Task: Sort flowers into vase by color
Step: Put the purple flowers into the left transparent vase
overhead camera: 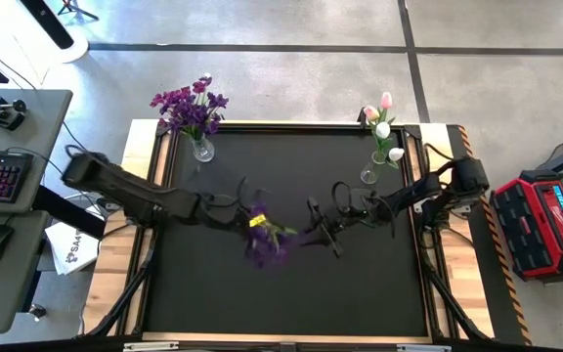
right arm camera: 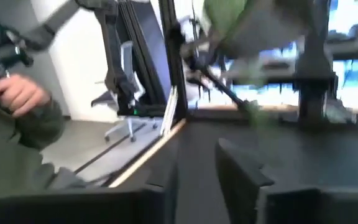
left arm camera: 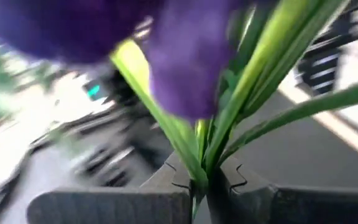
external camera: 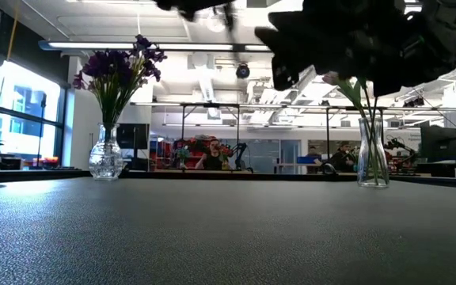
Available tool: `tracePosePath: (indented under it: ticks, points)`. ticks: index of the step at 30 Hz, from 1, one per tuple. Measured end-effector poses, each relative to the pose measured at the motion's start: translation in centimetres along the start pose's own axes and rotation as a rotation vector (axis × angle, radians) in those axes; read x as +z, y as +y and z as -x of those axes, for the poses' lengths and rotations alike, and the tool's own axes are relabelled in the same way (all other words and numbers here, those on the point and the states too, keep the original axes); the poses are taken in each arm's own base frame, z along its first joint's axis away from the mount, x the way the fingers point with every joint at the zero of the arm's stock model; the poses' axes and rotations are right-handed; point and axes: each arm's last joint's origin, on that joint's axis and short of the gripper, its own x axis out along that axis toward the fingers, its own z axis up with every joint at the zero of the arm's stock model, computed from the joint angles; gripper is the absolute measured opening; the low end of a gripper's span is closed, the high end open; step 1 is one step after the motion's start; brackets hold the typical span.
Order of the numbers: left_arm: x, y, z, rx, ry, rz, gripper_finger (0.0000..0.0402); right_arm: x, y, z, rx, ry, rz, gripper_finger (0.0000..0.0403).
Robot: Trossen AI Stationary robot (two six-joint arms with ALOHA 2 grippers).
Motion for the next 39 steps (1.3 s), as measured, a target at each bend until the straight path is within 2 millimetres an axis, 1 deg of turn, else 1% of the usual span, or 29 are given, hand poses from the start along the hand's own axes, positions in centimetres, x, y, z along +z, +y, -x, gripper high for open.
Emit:
tracePosePath:
  ticks: [5, 8, 10, 12, 14, 18, 21, 24, 28, 34, 39]
  points:
    - [1.1, -0.1, 4.5, 0.199, 0.181, 0.062, 0.0007, 0.4, -0.9, 0.9, -0.061, 0.085, -0.063, 0.0157]
    - [1.2, -0.1, 7.2, 0.302, 0.264, 0.107, 0.0007, 1.0, -1.2, 1.5, -0.136, 0.109, -0.099, 0.0178]
    - [1.0, 0.2, 9.0, 0.434, 0.32, 0.127, 0.0007, 1.8, -1.2, 1.8, -0.171, 0.101, -0.092, 0.0183]
    - [0.8, 0.9, 10.9, 0.615, 0.345, 0.172, 0.0007, 2.5, -1.0, 2.2, -0.212, 0.095, -0.069, 0.0185]
    - [0.5, 1.9, 12.7, 0.757, 0.341, 0.252, 0.0007, 3.2, -0.7, 2.4, -0.246, 0.086, -0.036, 0.0185]
    - [0.1, 4.1, 16.1, 0.972, 0.285, 0.406, 0.0007, 3.9, 0.0, 2.6, -0.307, 0.08, 0.019, 0.0185]
    - [0.0, 5.8, 18.0, 1.119, 0.248, 0.439, 0.0007, 3.8, 0.3, 2.4, -0.323, 0.083, 0.035, 0.0185]
    - [-0.2, 7.2, 19.3, 1.213, 0.256, 0.442, 0.0007, 3.7, 0.4, 2.4, -0.338, 0.097, 0.033, 0.0185]
    - [-0.7, 8.8, 20.0, 1.352, 0.289, 0.435, 0.0007, 3.6, 0.4, 2.4, -0.352, 0.106, 0.032, 0.0185]
    - [-1.6, 10.5, 19.9, 1.48, 0.348, 0.441, 0.0007, 3.5, 0.4, 2.4, -0.356, 0.111, 0.033, 0.0185]
    - [-2.0, 11.6, 20.1, 1.495, 0.359, 0.498, 0.0007, 3.4, 0.4, 2.4, -0.357, 0.121, 0.038, 0.0185]
